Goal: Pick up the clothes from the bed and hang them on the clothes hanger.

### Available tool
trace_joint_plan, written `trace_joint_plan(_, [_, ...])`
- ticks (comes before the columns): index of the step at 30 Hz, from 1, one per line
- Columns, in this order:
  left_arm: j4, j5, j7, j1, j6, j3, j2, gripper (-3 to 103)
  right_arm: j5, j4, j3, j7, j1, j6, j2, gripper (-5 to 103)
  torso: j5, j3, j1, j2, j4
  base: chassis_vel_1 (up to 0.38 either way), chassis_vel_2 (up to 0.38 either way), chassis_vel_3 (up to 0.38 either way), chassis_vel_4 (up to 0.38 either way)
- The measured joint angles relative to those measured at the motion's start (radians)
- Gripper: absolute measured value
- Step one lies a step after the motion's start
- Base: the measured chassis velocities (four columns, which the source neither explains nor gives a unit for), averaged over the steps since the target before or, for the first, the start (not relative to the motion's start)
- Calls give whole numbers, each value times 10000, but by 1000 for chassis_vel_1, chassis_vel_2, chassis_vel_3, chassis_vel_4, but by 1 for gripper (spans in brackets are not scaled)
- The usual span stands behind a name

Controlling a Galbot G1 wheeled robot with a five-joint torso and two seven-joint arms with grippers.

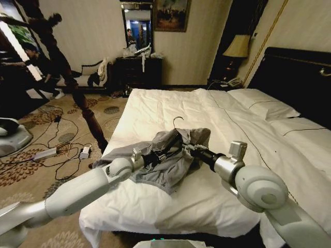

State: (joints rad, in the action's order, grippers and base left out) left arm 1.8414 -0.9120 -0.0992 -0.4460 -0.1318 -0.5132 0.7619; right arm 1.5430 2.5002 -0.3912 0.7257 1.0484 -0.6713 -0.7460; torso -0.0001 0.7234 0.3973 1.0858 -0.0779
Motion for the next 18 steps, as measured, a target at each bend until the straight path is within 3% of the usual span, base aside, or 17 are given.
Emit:
trace_joint_plan(1, [-38,-32,14,3,11,29,7,18,58,0,-82,40,2,-80,84,56,1,0,0,0,0,0,0,0,0])
trace_joint_plan(3, [-64,-49,32,5,18,59,6,18,7,0,-120,48,3,-169,179,56,2,0,0,0,0,0,0,0,0])
trace_joint_plan(5, [-122,-82,117,-48,36,200,-15,18,-394,-1,-194,-166,5,-550,487,67,1,0,0,0,0,0,0,0,0])
trace_joint_plan(6, [-122,-82,117,-48,36,200,-15,18,-394,-1,-194,-166,5,-550,487,67,1,0,0,0,0,0,0,0,0])
trace_joint_plan(8, [-162,-121,170,-126,38,251,-40,18,-791,-1,-177,-462,0,-465,528,78,1,0,0,0,2,0,0,0,0])
trace_joint_plan(10, [-163,-123,175,-146,38,240,-46,18,-1897,-1,-113,-909,133,76,522,83,1,0,1,0,6,0,0,0,0])
trace_joint_plan(11, [-131,-122,186,-177,39,219,-46,18,-3126,-2,-187,-1312,323,315,550,89,2,0,0,0,3,0,0,0,0])
trace_joint_plan(12, [-131,-122,186,-177,39,219,-46,18,-3126,-2,-187,-1312,323,315,550,89,2,0,0,0,3,0,0,0,0])
trace_joint_plan(14, [-19,-122,180,-210,41,228,-65,18,-4057,-4,-354,-1473,472,392,675,97,-1,0,0,0,-3,0,0,0,0])
trace_joint_plan(17, [244,-196,155,-207,50,319,-267,18,-5723,-29,-453,-1866,581,594,847,100,1,0,0,0,-1,0,0,0,0])
trace_joint_plan(18, [244,-196,155,-207,50,319,-267,18,-5723,-29,-453,-1866,581,594,847,100,1,0,0,0,-1,0,0,0,0])
